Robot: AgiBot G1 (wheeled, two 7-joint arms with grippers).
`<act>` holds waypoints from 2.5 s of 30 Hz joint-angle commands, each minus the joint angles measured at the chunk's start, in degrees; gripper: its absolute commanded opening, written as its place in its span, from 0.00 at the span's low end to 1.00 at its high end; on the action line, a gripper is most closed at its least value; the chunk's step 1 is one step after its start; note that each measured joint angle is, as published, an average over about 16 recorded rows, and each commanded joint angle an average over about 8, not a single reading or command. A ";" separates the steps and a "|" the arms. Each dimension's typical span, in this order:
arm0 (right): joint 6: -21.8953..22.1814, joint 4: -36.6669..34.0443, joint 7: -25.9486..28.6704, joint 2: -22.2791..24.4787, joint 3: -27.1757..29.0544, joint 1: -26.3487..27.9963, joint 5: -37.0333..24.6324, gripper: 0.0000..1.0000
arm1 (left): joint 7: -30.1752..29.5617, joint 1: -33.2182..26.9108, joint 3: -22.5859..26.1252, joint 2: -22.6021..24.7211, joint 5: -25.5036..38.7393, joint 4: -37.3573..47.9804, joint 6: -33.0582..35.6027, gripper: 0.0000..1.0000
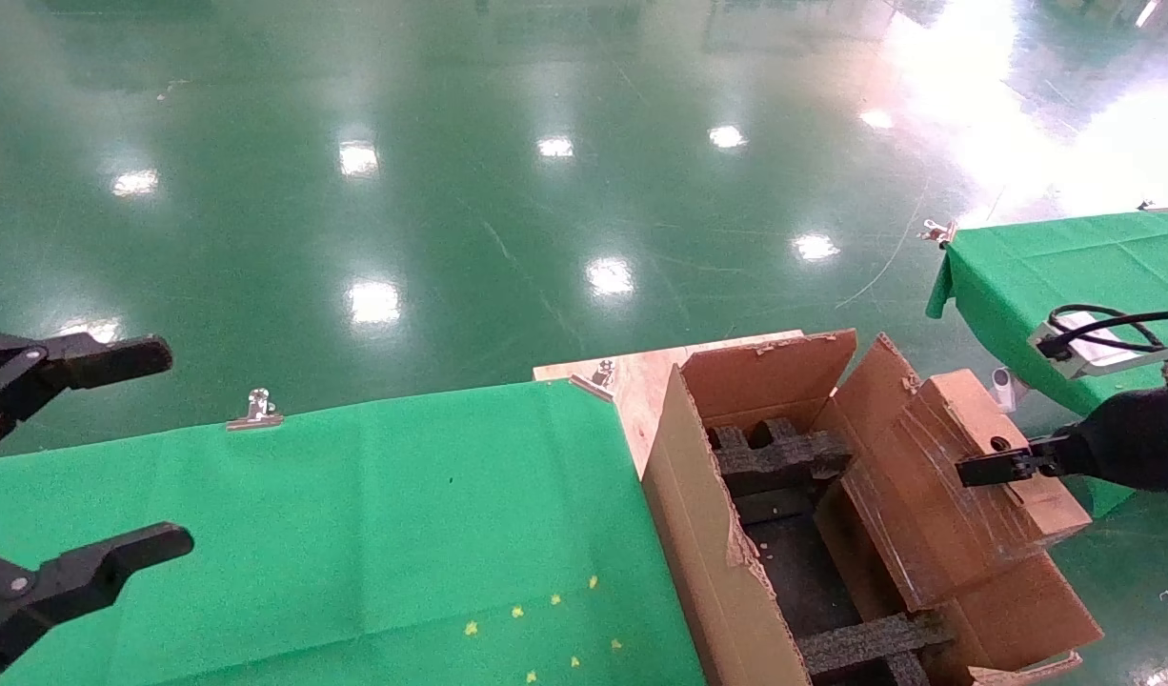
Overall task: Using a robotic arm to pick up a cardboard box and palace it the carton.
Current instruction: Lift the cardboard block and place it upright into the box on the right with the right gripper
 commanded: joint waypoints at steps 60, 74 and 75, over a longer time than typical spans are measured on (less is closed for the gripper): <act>18.51 -17.52 3.62 -21.83 -1.11 -32.06 8.87 0.00 | 0.00 0.00 0.00 0.00 0.00 0.00 0.00 1.00; 15.55 -24.96 -2.12 -25.59 1.51 -36.27 12.88 0.91 | 0.00 0.01 0.00 -0.01 -0.01 0.01 -0.01 1.00; 15.44 -25.13 -2.25 -25.68 1.58 -36.39 12.99 0.99 | 0.00 0.02 0.00 -0.01 -0.01 0.02 -0.02 1.00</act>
